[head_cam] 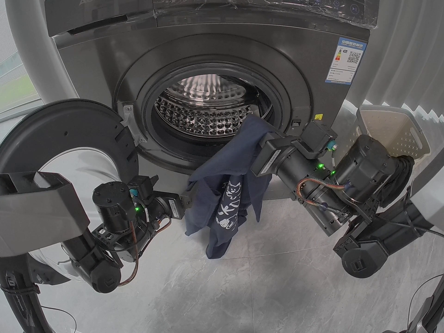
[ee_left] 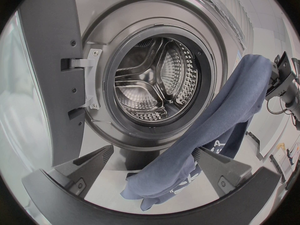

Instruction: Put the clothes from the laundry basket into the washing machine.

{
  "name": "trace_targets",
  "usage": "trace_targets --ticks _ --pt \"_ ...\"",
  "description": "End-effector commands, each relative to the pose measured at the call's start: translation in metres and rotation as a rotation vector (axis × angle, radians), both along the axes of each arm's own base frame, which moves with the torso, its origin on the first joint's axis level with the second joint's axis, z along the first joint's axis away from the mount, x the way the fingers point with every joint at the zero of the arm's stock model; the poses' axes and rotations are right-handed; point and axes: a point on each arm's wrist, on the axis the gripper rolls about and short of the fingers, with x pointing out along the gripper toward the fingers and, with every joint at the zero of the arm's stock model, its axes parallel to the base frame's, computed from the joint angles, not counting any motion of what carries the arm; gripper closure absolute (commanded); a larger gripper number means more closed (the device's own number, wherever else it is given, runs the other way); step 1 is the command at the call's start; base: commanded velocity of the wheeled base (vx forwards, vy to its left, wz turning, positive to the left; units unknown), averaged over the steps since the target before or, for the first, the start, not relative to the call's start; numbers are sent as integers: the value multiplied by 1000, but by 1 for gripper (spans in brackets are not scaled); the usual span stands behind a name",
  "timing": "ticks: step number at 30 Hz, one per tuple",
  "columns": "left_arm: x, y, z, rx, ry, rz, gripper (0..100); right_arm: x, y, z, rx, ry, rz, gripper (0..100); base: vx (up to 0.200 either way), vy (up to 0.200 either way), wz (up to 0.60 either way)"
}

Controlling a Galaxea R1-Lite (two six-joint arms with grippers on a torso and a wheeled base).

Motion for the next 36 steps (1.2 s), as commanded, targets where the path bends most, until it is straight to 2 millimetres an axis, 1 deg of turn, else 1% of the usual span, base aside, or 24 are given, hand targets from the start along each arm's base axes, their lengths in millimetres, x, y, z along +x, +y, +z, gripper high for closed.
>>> trace_targets --ticks 1,4,7,12,13,16,17,19,24,28,29,30,32,36 --pt "-1 5 -2 6 13 11 0 -1 1 0 3 0 4 100 0 0 0" --pt "-1 3 -4 8 17 4 0 -2 1 1 4 -1 7 100 0 0 0" --pt "0 -2 -11 15 32 -19 0 -2 2 1 5 -2 10 100 0 0 0" --pt "-6 -17 -17 23 48 -81 0 -2 4 0 4 -1 13 100 0 0 0" --pt "-6 -17 -17 23 48 -81 0 -2 4 0 4 -1 13 100 0 0 0" --pt "-9 -31 -23 26 55 -129 0 -1 5 1 9 -3 15 100 0 0 0" --pt "-9 -32 -24 27 56 -132 0 -1 6 1 10 -5 15 100 0 0 0" --pt "-6 -39 -28 26 54 -140 0 -1 6 1 10 -5 15 100 0 0 0" --pt "2 -45 -30 18 40 -141 0 -2 5 1 10 -5 15 100 0 0 0" --pt "15 -52 -35 4 23 -137 0 -2 6 1 9 -3 17 100 0 0 0" --pt "15 -52 -35 4 23 -135 0 -2 6 1 9 -3 17 100 0 0 0" --pt "22 -55 -38 -4 15 -128 0 -1 6 0 7 -3 16 100 0 0 0" --pt "28 -58 -41 -9 7 -123 0 -1 6 0 8 -2 17 100 0 0 0" --pt "33 -61 -47 -5 9 -115 0 -2 6 0 6 0 17 100 0 0 0"
